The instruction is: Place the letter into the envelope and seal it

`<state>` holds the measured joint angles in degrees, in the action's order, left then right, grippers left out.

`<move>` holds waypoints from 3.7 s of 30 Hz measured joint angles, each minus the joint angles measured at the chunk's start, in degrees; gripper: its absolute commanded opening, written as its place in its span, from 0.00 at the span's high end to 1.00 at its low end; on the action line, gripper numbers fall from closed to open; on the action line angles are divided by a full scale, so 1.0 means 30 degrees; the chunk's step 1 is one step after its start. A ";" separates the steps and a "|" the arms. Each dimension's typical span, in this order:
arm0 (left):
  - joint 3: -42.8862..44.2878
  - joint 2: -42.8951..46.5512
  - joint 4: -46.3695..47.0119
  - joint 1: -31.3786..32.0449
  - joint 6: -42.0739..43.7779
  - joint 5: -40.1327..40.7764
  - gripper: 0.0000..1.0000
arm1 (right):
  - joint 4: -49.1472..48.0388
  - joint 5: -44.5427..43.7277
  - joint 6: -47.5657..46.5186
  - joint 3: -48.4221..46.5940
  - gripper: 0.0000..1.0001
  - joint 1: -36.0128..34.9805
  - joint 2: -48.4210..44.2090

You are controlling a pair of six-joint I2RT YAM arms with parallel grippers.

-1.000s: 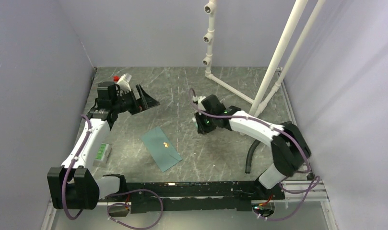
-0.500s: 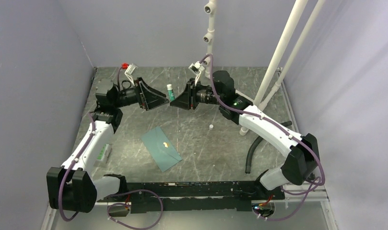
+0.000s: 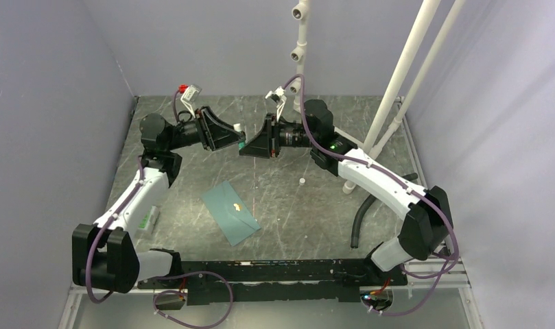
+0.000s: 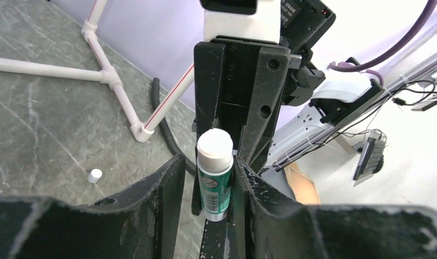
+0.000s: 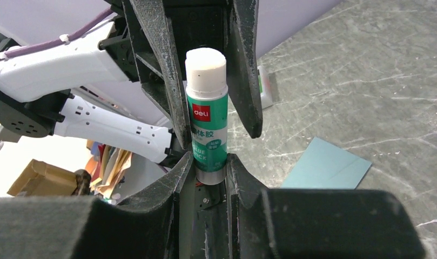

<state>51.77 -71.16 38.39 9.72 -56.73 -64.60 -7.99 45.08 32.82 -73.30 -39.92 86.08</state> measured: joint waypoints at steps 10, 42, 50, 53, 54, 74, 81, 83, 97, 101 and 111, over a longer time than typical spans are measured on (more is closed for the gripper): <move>0.0000 -0.0532 0.1253 0.0517 -0.0991 -0.0546 0.84 | -0.0117 0.0357 0.0306 -0.0015 0.93 0.0044 0.0240; 0.1005 0.2470 -0.2936 0.0619 -0.4488 0.6390 0.98 | -0.9806 -0.2484 1.0484 0.2193 0.89 -0.0066 0.0080; 0.1421 0.2550 -0.5231 0.0576 -0.3927 0.7410 0.98 | -0.6003 -0.3104 0.6900 0.0597 1.00 -0.0102 0.0146; 0.2455 0.2521 -0.8306 0.0576 -0.2958 0.8568 0.98 | -0.3206 -0.4255 0.3308 -0.0663 1.00 -0.0335 0.0233; 0.2973 0.2484 -0.9675 0.0576 -0.2623 0.9049 0.98 | -0.2208 -0.4903 0.1778 -0.1173 1.00 -0.0474 0.0284; 0.7220 0.0211 -1.8899 0.0495 0.1362 1.2662 0.98 | 0.6040 -1.0411 -0.8451 -0.6244 0.36 -0.1996 0.2725; 0.6207 0.0954 -1.5431 0.0576 0.5880 0.7963 0.98 | 0.0597 -0.2025 -0.1173 -0.2470 0.34 0.1982 0.0073; 0.6047 0.1078 -1.4229 0.0583 0.6754 0.6237 0.98 | -0.1100 -0.0736 0.0415 -0.1661 0.36 0.1843 -0.0284; 0.5938 0.1020 -0.4685 0.0576 0.5020 -0.1960 0.98 | -1.1540 0.3730 0.7905 0.0328 0.66 0.1333 0.1151; 0.5938 0.1013 -0.4073 0.0510 0.4437 -0.2033 0.98 | -1.2990 0.3971 0.8735 0.0226 0.64 0.1056 0.1770; 0.5260 0.1151 -0.2878 0.0561 0.3468 -0.0984 0.98 | -1.6662 0.4167 1.1147 -0.0313 0.76 0.0532 0.3184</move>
<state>67.55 -67.70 29.76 11.40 -46.33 -67.55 -57.98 57.58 66.26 -74.24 -38.33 95.64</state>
